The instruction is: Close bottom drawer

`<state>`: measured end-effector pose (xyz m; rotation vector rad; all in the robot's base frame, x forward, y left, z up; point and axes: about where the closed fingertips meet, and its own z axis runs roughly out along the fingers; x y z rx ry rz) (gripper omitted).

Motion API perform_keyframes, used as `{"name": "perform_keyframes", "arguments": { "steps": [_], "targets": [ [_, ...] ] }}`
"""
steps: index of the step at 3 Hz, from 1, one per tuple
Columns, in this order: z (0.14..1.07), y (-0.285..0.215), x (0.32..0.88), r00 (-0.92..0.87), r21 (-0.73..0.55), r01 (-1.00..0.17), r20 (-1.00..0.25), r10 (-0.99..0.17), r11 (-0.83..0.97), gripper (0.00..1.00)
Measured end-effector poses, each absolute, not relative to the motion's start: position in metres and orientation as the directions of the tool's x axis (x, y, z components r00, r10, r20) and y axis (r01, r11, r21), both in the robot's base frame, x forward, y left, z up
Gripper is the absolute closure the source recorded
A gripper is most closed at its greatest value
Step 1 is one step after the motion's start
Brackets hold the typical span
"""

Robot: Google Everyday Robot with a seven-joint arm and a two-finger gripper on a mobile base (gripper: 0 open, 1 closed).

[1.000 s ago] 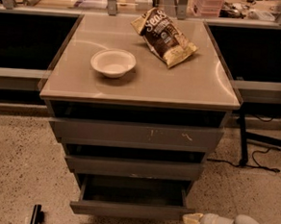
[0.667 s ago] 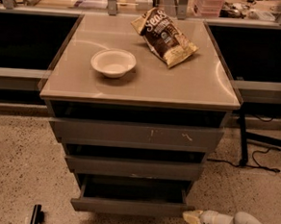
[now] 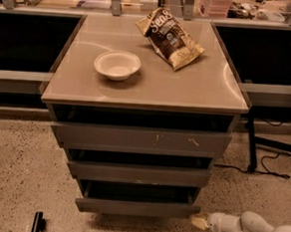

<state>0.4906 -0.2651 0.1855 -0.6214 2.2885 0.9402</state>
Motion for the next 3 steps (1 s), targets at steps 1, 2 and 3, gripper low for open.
{"name": "perform_keyframes", "arguments": {
  "steps": [1,2,3],
  "targets": [
    [0.185,-0.263,0.498,-0.714,0.462,-0.621,-0.666,-0.214,0.633,1.00],
    [0.191,-0.266,0.528,-0.690,0.436,-0.644,-0.686,-0.231,0.628,1.00],
    [0.191,-0.266,0.528,-0.690,0.436,-0.644,-0.686,-0.231,0.628,1.00]
  ]
}}
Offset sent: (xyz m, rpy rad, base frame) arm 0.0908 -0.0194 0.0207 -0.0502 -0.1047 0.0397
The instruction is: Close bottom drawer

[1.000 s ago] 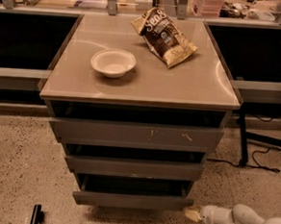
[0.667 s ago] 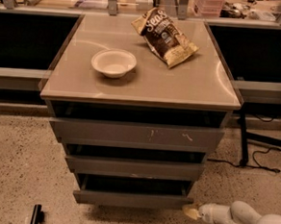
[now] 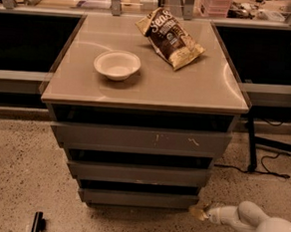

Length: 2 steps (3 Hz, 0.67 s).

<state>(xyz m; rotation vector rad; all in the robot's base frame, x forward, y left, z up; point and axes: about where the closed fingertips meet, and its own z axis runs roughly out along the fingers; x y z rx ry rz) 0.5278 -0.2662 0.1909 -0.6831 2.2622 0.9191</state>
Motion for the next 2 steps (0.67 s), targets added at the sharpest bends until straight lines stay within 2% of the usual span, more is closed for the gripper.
{"name": "perform_keyframes", "arguments": {
  "steps": [2],
  "targets": [
    [0.197,-0.283,0.577,-0.679,0.403,-0.640,-0.695,-0.236,0.654,1.00]
  ]
}}
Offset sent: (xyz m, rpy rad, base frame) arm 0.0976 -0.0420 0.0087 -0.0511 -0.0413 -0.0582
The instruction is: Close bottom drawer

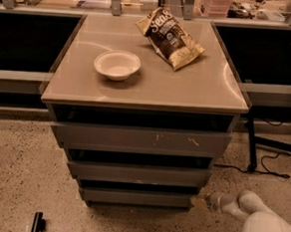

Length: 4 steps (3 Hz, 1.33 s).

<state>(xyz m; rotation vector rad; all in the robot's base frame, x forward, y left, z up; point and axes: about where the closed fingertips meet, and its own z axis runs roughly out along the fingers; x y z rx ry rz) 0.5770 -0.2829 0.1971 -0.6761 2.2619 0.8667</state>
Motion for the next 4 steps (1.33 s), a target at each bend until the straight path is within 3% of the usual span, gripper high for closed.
{"name": "perform_keyframes", "arguments": {
  "steps": [3,4],
  "targets": [
    [0.192,-0.301,0.544,-0.697,0.421,-0.575,-0.701,-0.151,0.702,1.00],
    [0.186,-0.302,0.531,-0.711,0.436,-0.558,-0.690,-0.135,0.706,0.81]
  ]
}}
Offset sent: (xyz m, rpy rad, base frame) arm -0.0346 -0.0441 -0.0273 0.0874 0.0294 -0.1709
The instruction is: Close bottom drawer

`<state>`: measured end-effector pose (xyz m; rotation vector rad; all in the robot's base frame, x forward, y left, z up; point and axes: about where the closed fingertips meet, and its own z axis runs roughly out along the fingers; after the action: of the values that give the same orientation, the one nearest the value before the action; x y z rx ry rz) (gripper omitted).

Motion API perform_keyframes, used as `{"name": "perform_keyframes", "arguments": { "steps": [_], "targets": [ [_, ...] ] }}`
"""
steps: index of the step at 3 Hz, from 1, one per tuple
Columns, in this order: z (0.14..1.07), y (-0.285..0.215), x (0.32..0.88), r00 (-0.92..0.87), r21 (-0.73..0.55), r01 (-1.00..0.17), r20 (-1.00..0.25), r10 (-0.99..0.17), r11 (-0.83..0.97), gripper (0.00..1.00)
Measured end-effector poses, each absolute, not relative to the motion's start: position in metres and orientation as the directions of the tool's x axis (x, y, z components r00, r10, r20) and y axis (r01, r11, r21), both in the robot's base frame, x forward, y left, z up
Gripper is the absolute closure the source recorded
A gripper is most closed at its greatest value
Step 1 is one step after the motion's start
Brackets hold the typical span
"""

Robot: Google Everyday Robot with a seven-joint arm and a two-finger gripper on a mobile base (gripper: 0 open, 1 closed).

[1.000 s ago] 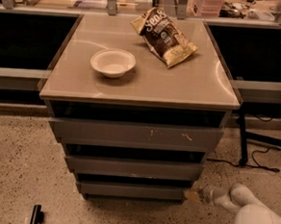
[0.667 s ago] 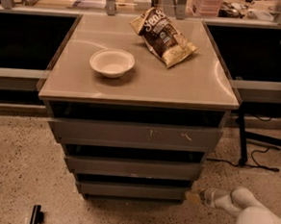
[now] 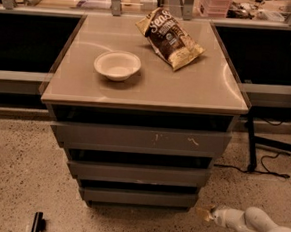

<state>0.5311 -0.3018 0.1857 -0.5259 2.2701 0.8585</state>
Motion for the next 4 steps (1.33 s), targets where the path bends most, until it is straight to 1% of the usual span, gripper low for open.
{"name": "perform_keyframes", "arguments": {
  "steps": [3,4],
  "targets": [
    [0.1857,-0.3015,0.5314,-0.710,0.436,-0.559,-0.691,-0.136,0.705,0.13],
    [0.1857,-0.3014,0.5314,-0.711,0.436,-0.559,-0.691,-0.136,0.705,0.00]
  ]
}}
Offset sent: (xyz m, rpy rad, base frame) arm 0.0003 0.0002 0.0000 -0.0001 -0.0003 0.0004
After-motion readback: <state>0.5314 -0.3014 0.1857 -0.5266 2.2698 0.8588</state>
